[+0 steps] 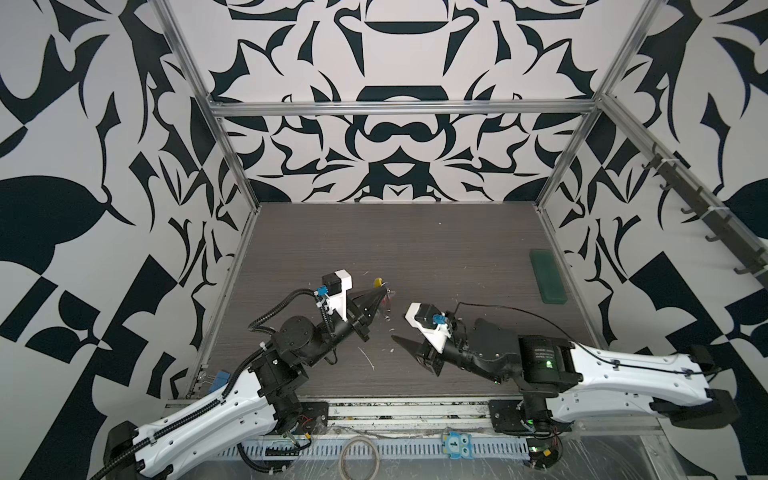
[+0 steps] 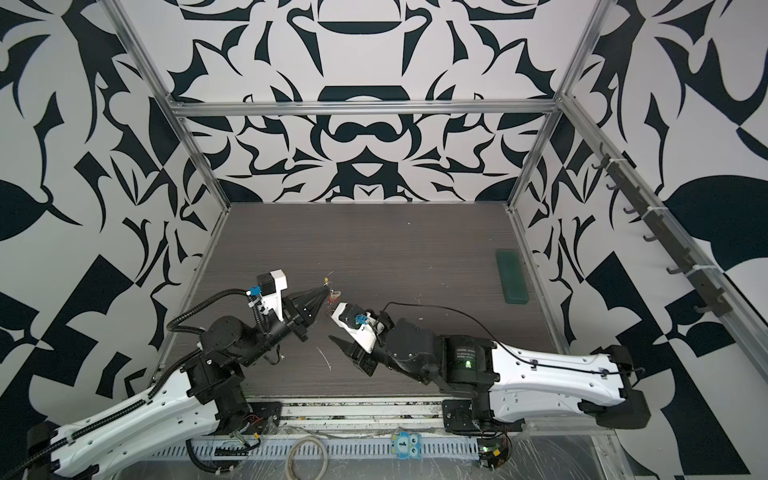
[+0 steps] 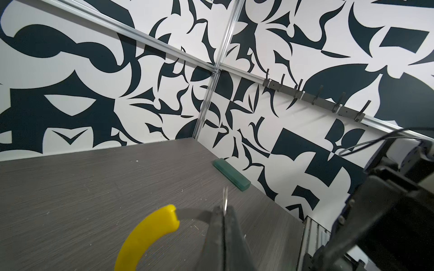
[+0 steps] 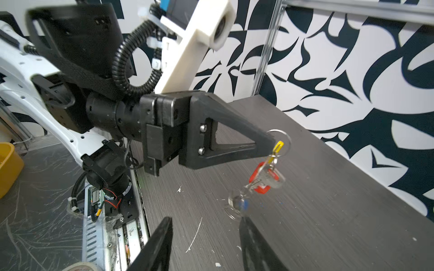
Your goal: Remove the keys from the keyring
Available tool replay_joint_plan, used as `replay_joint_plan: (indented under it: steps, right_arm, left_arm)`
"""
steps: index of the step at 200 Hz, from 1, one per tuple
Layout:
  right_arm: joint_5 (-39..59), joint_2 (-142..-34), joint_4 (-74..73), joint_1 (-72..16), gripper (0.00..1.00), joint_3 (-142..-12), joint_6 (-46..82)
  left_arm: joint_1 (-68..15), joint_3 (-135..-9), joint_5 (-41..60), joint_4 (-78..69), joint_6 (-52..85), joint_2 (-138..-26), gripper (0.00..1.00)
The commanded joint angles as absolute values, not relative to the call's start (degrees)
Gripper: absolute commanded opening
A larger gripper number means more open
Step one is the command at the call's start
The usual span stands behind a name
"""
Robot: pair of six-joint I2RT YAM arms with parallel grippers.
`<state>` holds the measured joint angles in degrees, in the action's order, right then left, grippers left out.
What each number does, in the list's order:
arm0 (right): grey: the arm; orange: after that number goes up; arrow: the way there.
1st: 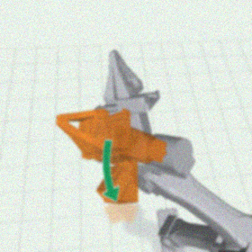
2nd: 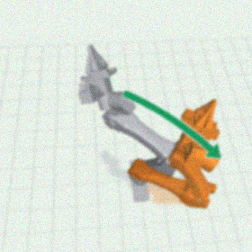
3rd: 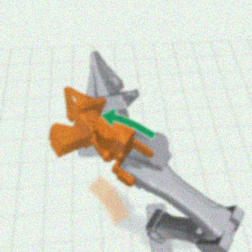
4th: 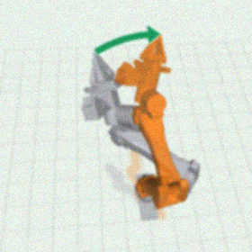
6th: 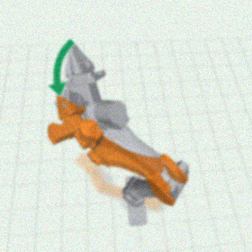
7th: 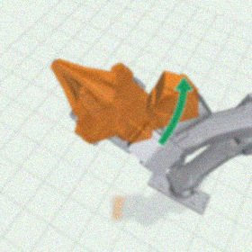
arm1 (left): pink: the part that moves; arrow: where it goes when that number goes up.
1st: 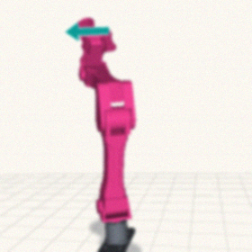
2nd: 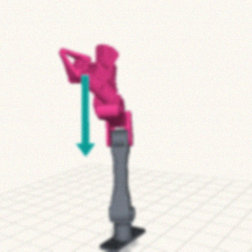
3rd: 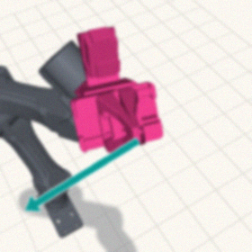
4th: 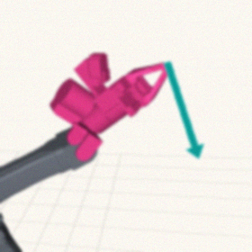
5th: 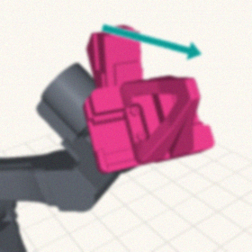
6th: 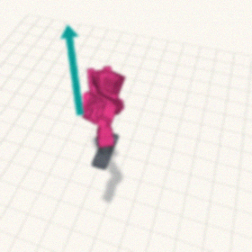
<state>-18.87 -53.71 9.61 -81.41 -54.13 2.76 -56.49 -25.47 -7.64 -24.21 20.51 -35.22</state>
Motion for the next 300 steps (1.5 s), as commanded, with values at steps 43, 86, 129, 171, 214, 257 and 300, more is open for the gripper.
replay_joint_plan:
  steps: [43, 86, 129, 171, 214, 257, 300]
  right_arm:
    - [10.53, -49.81, 6.68, -62.50, 0.56, -55.79, 5.08]
    - [35.58, -54.62, -3.95, -50.90, 0.54, -55.81, 13.37]
    - [38.01, -56.76, -8.57, -50.86, 0.47, -55.41, 16.00]
    - [39.27, -57.96, -9.89, -50.71, 0.40, -55.29, 18.26]
    - [38.03, -58.01, -10.71, -50.72, 0.34, -54.32, 19.79]
    - [36.65, -57.92, -11.79, -50.74, 0.30, -53.25, 21.34]
    - [37.07, -58.89, -14.10, -50.73, 0.30, -51.84, 23.62]
  left_arm:
    - [-56.33, -24.44, 1.12, -27.46, 20.95, -33.40, 0.00]
    - [-56.33, -23.43, 5.90, -30.40, 23.00, -33.10, 0.00]
    - [-56.34, -21.58, 8.17, -35.08, 23.99, -32.84, 0.00]
    - [-56.34, -19.43, 8.58, -40.15, 24.15, -32.26, 0.00]
    - [-56.34, -17.25, 8.72, -44.89, 25.22, -31.68, 0.00]
    - [-56.29, -17.00, 9.07, -45.97, 25.49, -31.21, 0.00]
    - [-56.29, -17.05, 9.07, -46.07, 25.47, -31.37, 0.00]
